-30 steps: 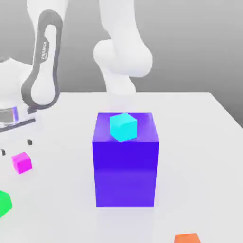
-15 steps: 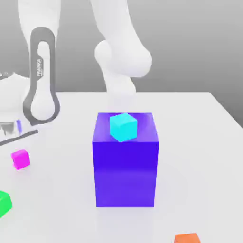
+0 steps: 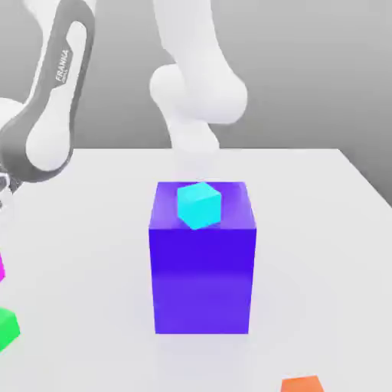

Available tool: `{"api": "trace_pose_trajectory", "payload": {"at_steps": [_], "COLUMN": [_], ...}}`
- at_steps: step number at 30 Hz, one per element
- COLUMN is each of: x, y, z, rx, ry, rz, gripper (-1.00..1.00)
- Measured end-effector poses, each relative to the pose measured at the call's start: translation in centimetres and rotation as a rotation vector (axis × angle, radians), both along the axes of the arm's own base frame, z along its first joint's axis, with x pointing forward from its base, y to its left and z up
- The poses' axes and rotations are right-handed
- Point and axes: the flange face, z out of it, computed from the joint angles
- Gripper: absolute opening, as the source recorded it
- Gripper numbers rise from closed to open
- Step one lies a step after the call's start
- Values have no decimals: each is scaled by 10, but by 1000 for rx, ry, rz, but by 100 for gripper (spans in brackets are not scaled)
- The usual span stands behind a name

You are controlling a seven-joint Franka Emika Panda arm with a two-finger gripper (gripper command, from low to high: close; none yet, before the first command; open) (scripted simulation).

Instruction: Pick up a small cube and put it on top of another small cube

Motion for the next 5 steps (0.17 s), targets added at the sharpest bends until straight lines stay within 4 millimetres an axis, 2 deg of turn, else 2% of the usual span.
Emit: {"api": "trace_pose_trajectory", "payload": {"at_steps": [1, 2, 5], "x": [1, 1, 1], "y": [0, 1, 1], "z": [-14, -25, -25], "rx": [0, 0, 0], "ry": [0, 0, 0], "rz": [5, 7, 7], "gripper": [-100, 100, 100]}}
